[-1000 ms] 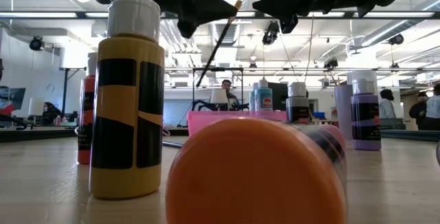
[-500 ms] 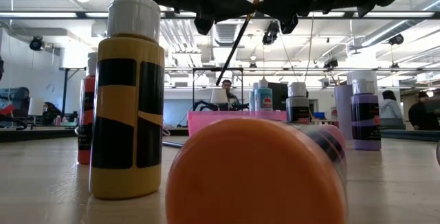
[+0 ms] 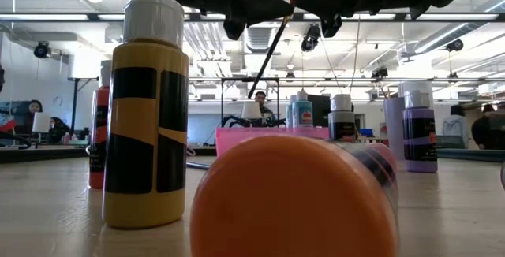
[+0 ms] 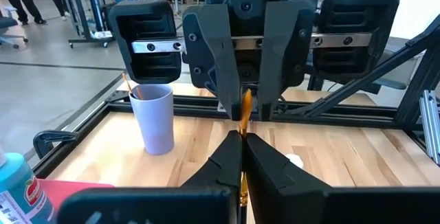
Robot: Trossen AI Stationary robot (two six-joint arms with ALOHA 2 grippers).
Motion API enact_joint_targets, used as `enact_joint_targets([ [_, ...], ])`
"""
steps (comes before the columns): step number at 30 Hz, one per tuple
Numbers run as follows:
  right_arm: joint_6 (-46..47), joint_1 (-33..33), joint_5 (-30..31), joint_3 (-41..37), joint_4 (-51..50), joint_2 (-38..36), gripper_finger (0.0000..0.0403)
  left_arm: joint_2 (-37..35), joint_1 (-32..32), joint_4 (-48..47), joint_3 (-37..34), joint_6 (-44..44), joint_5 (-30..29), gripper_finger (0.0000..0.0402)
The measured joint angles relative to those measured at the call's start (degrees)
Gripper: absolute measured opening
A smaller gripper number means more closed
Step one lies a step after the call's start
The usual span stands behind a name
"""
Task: Pick & Place Paint Supplies
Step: Put the black gold paint brush into the violet cup
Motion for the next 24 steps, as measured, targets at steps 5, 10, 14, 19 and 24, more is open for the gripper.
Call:
enact_joint_targets([
  [5, -0.02, 0.0, 0.15, 0.0, -0.01, 0.0, 0.0025, 0.0, 0.0, 0.28, 0.12, 0.21, 0.05, 0.0012],
  [10, -0.02, -0.02, 0.17, 0.0, -0.03, 0.0, 0.0011, 0.0, 0.0, 0.28, 0.12, 0.22, 0.05, 0.0012],
  [14, -0.02, -0.02, 0.15, 0.0, -0.03, 0.0, 0.0012, 0.0, 0.0, 0.28, 0.12, 0.24, 0.05, 0.0012],
  [19, -0.02, -0.02, 0.15, 0.0, -0.08, 0.0, 0.001, 0.0, 0.0, 0.28, 0.12, 0.14, 0.03, 0.0012],
  [24, -0.02, 0.0, 0.13, 0.0, -0.46, 0.02, 0.0011, -0.04, -0.02, -0.63, 0.12, 0.52, 0.02, 0.0013],
])
